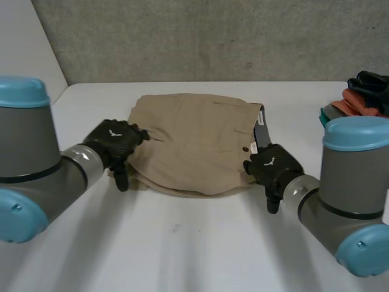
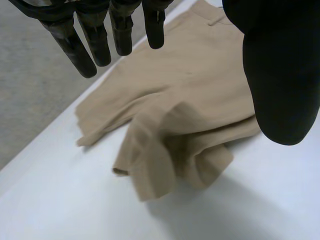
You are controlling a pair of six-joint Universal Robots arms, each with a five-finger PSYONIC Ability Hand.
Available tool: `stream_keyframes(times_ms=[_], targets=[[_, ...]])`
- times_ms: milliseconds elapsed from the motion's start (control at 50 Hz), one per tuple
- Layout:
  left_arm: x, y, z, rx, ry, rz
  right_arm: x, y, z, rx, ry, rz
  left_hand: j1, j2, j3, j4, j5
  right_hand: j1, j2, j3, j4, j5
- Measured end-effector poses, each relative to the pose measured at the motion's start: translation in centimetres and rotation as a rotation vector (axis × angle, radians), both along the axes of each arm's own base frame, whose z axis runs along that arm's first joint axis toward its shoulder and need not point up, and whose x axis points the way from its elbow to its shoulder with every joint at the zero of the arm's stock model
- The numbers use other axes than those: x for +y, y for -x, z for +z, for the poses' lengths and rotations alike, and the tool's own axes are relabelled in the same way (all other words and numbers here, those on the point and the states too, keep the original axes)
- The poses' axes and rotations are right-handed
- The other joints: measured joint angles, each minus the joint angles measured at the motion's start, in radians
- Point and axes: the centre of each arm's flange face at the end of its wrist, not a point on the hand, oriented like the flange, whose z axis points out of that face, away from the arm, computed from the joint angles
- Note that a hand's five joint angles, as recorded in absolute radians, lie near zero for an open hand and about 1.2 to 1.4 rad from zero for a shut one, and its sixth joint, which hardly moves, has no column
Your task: Fold the laundry.
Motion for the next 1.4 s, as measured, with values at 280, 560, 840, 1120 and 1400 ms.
stream_keyframes(times_ms=[280, 560, 840, 1120, 1400], targets=[[-0.3, -3.9, 0.0, 0.067, -0.063, 0.175, -0.7, 2.2, 1.6, -0.077, -0.03, -0.081, 0.512, 0.48, 0.472, 0.48, 0.463, 0.133, 0.003, 0.134, 0.148, 0.176], [-2.2, -3.2, -3.9, 0.132, -0.303, 0.099, -0.3, 1.3, -0.1, -0.06, -0.085, -0.013, 0.431, 0.417, 0.424, 0.423, 0.41, 0.153, 0.139, 0.155, 0.174, 0.205], [-7.6, -0.9, -5.7, 0.092, -0.133, 0.166, -0.1, 0.1, -1.0, -0.032, -0.069, 0.003, 0.403, 0.374, 0.387, 0.38, 0.364, 0.149, 0.136, 0.153, 0.17, 0.177], [-7.9, 1.5, -6.3, 0.033, -0.09, 0.076, -2.4, -1.2, -2.2, -0.031, 0.011, -0.025, 0.342, 0.324, 0.327, 0.328, 0.309, 0.149, 0.136, 0.153, 0.17, 0.174], [-8.2, 4.2, -8.5, -0.056, -0.054, 0.039, -4.9, -2.1, -3.5, -0.019, 0.056, -0.037, 0.489, 0.447, 0.449, 0.455, 0.439, 0.357, 0.341, 0.359, 0.369, 0.393]])
